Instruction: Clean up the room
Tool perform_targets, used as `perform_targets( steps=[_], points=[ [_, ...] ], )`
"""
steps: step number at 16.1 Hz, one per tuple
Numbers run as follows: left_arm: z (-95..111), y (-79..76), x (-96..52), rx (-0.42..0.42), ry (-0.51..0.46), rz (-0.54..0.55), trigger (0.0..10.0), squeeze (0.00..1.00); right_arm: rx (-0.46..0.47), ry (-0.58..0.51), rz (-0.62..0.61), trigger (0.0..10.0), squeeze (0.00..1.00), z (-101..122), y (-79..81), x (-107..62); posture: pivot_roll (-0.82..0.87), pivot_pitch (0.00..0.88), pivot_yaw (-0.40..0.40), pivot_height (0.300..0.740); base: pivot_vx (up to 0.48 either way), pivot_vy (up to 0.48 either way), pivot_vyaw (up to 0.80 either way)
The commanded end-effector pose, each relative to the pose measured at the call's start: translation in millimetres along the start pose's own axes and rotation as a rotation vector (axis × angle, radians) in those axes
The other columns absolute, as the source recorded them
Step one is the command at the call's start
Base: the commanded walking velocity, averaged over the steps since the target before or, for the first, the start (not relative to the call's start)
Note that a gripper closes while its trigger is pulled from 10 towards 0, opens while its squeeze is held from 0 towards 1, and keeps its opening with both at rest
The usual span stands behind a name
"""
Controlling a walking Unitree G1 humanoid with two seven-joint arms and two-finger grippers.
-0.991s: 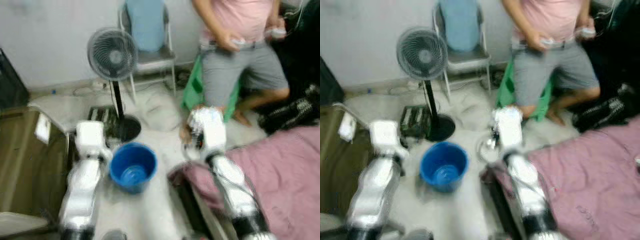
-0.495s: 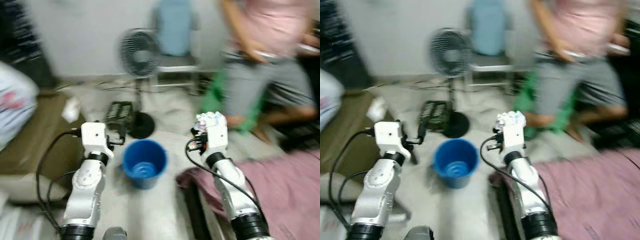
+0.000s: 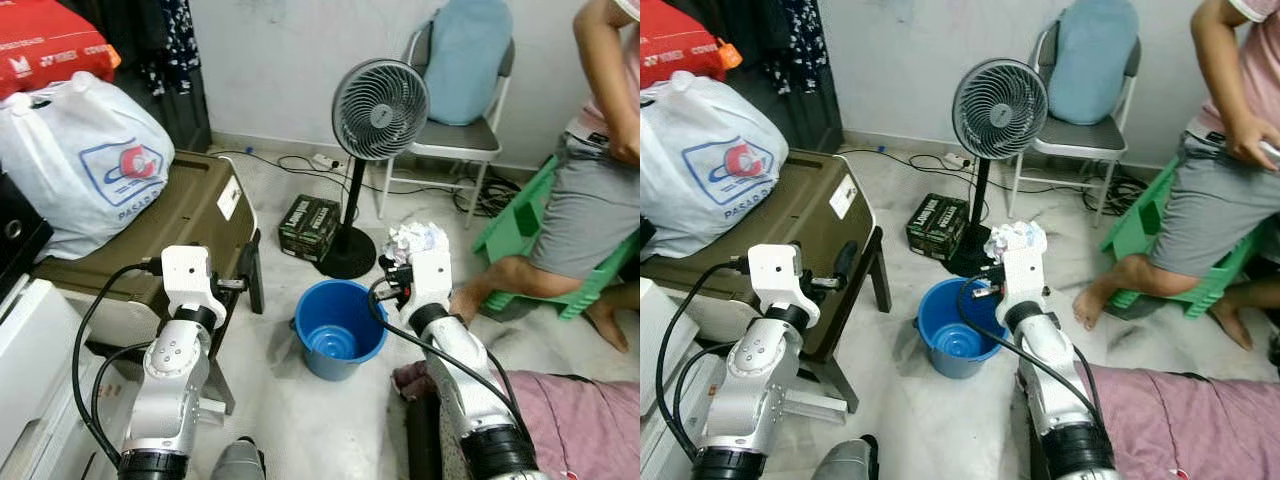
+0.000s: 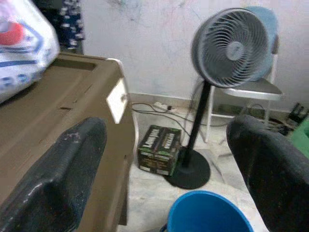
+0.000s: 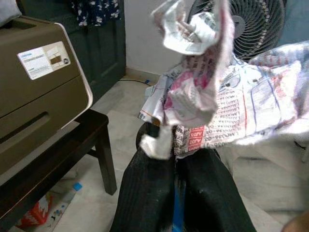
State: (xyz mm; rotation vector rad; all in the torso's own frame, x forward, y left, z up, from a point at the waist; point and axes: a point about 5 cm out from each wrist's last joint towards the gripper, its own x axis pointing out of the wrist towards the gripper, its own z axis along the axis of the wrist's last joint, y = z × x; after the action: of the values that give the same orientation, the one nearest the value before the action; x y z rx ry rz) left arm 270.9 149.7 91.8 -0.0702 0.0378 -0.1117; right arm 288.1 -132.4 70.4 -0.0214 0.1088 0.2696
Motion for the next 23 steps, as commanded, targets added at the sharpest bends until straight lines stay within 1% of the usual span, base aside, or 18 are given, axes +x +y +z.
perform_targets(
  steps=[1, 2, 5, 8, 10, 14, 23],
  points=[
    [-0.5, -2.2, 0.3, -0.002, 0.01, -0.017, 10.0, 0.0, -0.013, -0.006, -0.007, 10.0, 0.0, 2.6, -3.8, 0.6, 0.02, 0.0, -0.043, 0.74, 0.0, 0.0, 0.0],
    [-3.1, -1.4, -2.1, 0.003, 0.021, -0.032, 10.0, 0.0, -0.018, -0.009, -0.004, 10.0, 0.0, 2.8, -3.4, 0.6, 0.02, 0.0, -0.046, 0.74, 0.0, 0.0, 0.0],
    [-4.2, 2.4, -2.9, -0.003, 0.028, -0.04, 10.0, 0.0, -0.025, -0.015, 0.006, 10.0, 0.0, 3.2, -1.7, 1.0, 0.02, 0.0, -0.046, 0.74, 0.0, 0.0, 0.8],
    [-1.8, -2.0, -1.9, -0.027, 0.012, -0.066, 10.0, 0.0, -0.019, -0.016, 0.005, 10.0, 0.0, 3.2, -1.6, 1.4, 0.02, 0.0, -0.045, 0.74, 0.0, 0.0, 0.0],
    [-2.7, -4.7, -1.9, -0.032, 0.016, -0.079, 10.0, 0.0, -0.022, -0.016, 0.007, 10.0, 0.0, 3.1, -1.8, 1.5, 0.02, 0.0, -0.045, 0.74, 0.246, 0.0, 0.0],
    [-2.3, -4.2, -1.0, -0.039, 0.015, -0.085, 10.0, 0.0, -0.023, -0.02, 0.008, 10.0, 0.0, 3.6, -1.8, 1.8, 0.02, 0.0, -0.042, 0.74, 0.281, 0.0, 0.0],
    [-4.7, -2.5, -0.8, -0.042, 0.027, -0.068, 10.0, 0.0, -0.02, -0.028, 0.01, 10.0, 0.0, 5.2, -2.4, 2.9, 0.02, 0.0, -0.041, 0.74, 0.281, 0.0, 0.0]
  ],
)
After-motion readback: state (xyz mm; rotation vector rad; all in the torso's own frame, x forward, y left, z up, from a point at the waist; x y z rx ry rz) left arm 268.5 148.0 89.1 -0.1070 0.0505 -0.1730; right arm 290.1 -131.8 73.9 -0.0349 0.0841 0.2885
